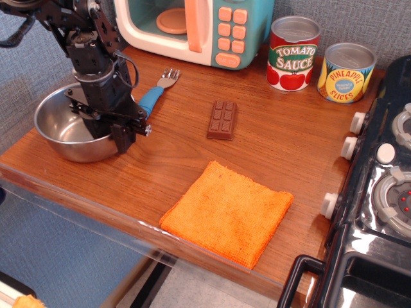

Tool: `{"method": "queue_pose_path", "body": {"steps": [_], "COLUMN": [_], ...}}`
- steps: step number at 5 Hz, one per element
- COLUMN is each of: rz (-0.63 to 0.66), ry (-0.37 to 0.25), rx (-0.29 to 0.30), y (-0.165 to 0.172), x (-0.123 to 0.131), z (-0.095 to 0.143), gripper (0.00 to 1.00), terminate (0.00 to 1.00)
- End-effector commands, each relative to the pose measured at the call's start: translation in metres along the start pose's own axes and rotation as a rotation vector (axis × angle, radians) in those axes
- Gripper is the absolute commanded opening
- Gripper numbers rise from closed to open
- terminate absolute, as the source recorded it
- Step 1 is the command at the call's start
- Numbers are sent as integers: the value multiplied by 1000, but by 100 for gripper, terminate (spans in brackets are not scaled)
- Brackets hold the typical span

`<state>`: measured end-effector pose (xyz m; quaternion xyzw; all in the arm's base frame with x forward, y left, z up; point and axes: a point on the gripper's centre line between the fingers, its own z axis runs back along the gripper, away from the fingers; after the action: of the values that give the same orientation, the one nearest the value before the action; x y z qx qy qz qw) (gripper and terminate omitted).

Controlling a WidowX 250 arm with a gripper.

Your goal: Slide the silver pot in front of the canned goods on the other side of the chocolate.

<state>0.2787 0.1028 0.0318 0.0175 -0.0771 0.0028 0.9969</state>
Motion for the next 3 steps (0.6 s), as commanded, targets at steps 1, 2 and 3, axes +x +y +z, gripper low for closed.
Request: {"method": "queue_pose_path", "body": {"steps": [1,2,3], "rz": [-28,-63,-141], "ry": [-9,3,-10], "rx": [21,19,29], "y": [0,-3,-32], "x": [4,4,13], "z": [12,17,43], "gripper": [0,0,0], "terminate": [0,0,0]}}
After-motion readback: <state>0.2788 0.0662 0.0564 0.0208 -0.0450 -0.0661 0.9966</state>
